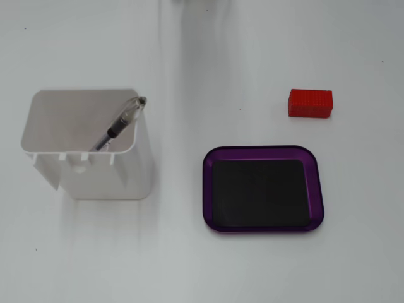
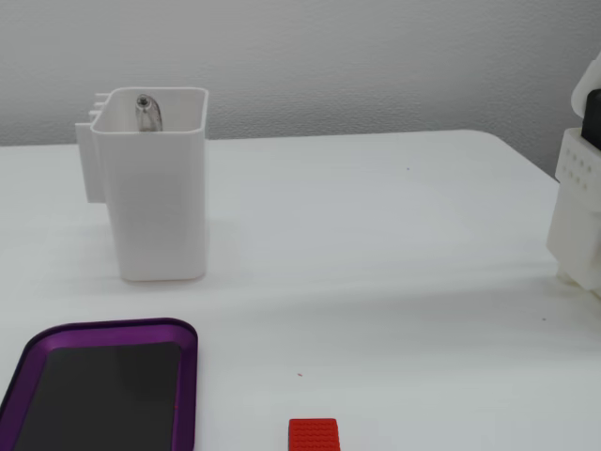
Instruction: Pick up the pen and put it in the pen holder.
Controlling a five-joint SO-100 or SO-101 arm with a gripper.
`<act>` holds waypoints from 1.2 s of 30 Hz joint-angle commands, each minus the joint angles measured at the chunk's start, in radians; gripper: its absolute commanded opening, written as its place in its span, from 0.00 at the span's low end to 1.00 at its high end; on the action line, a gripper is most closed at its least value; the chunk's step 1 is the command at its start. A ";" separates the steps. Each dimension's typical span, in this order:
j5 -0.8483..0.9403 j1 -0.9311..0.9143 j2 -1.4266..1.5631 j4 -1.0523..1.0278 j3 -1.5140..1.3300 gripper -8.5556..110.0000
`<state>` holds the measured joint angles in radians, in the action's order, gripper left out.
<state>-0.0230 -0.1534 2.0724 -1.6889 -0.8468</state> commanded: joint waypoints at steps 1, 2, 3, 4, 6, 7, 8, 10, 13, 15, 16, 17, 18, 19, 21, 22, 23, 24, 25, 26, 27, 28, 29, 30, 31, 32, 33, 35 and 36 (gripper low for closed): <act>0.017 0.074 0.178 -0.005 -0.172 0.17; 0.017 0.100 0.232 -0.005 -0.252 0.17; 0.018 0.121 0.285 -0.005 -0.339 0.17; 0.020 0.141 0.337 -0.003 -0.431 0.17; 0.020 0.178 0.437 0.034 -0.617 0.17; 0.020 0.186 0.488 0.075 -0.713 0.17; 0.020 0.189 0.537 0.124 -0.805 0.17; 0.021 0.187 0.640 0.242 -0.996 0.17; 0.032 0.187 0.795 0.405 -1.281 0.17; 0.034 0.187 0.893 0.499 -1.453 0.17; 0.034 0.187 0.943 0.535 -1.531 0.17; 0.032 0.187 0.989 0.566 -1.603 0.17; 0.032 0.187 1.032 0.588 -1.669 0.17; 0.032 0.187 1.077 0.597 -1.727 0.17; 0.023 0.187 1.154 0.601 -1.816 0.17; 0.023 0.187 1.189 0.601 -1.855 0.17; 0.023 0.187 1.223 0.601 -1.888 0.17; 0.023 0.187 1.253 0.598 -1.917 0.17; 0.023 0.187 1.281 0.595 -1.947 0.17; 0.023 0.187 1.308 0.595 -1.982 0.17; 0.023 0.186 1.333 0.595 -2.019 0.17; 0.023 0.186 1.350 0.595 -2.054 0.17; 0.021 0.186 1.367 0.595 -2.082 0.17; 0.021 0.186 1.384 0.595 -2.106 0.17; 0.021 0.186 1.393 0.595 -2.126 0.17; 0.021 0.186 1.393 0.594 -2.143 0.17; 0.021 0.186 1.393 0.594 -2.160 0.17; 0.021 0.186 1.393 0.594 -2.187 0.17; 0.021 0.186 1.393 0.594 -2.200 0.17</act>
<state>0.0046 0.0353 3.3487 -1.1075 -3.0204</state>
